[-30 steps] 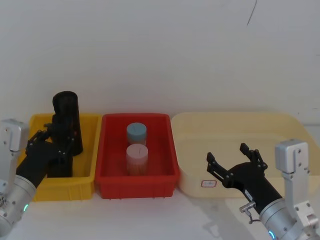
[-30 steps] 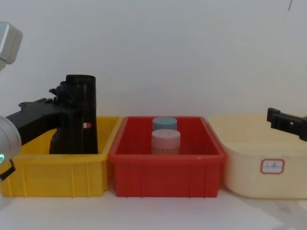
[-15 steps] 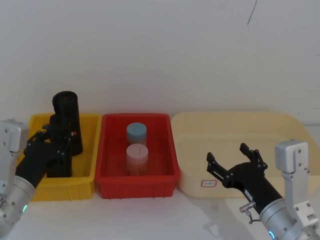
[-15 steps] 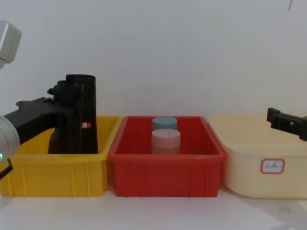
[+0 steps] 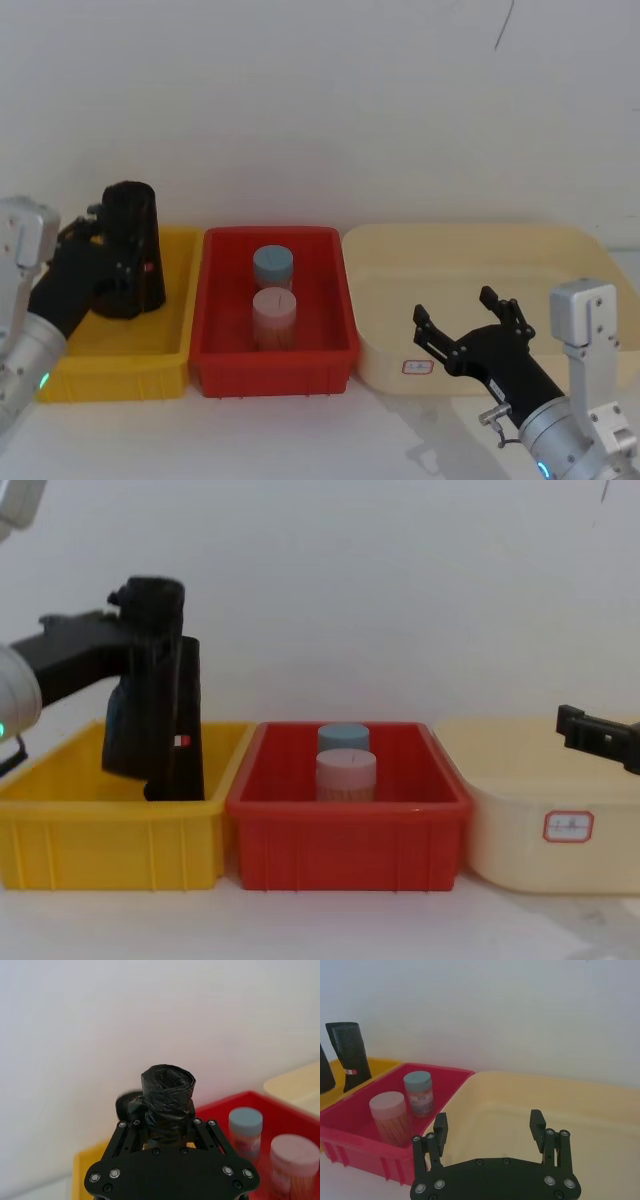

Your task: Pick up the garbage bag with the one hand and transfer it to the other hand.

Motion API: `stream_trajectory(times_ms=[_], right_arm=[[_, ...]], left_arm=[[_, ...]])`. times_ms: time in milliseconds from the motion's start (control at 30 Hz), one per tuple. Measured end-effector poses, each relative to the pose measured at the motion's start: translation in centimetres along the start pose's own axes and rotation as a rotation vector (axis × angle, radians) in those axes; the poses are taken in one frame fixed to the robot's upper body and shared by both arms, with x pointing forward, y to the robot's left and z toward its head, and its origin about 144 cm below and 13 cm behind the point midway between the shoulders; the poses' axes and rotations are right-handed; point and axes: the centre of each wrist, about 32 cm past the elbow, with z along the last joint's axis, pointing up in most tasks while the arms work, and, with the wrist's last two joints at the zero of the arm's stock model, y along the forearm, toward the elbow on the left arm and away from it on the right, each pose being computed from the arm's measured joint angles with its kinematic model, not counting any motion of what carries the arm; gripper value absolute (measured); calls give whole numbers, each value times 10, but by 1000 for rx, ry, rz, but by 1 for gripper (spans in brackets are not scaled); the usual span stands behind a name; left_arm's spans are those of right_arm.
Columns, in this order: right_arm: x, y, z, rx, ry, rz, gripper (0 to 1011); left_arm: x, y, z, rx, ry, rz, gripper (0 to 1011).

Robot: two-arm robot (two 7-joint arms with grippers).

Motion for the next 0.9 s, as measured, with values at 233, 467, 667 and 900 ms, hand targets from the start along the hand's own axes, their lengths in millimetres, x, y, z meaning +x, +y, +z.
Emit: stream_trajectory(times_ms=[233, 467, 667, 900], right_arm=[[0, 0, 0, 0, 0, 0, 1001], [0, 0, 0, 0, 0, 0, 1001], [0, 0, 0, 0, 0, 0, 1001], [0, 0, 0, 0, 0, 0, 1001]], left_arm=[[3, -13, 23, -68, -36, -64, 383], [3, -26, 39, -124, -50, -145, 383], [-1, -39, 49, -168, -43, -223, 383], [-8, -56, 54, -208, -17, -317, 383]])
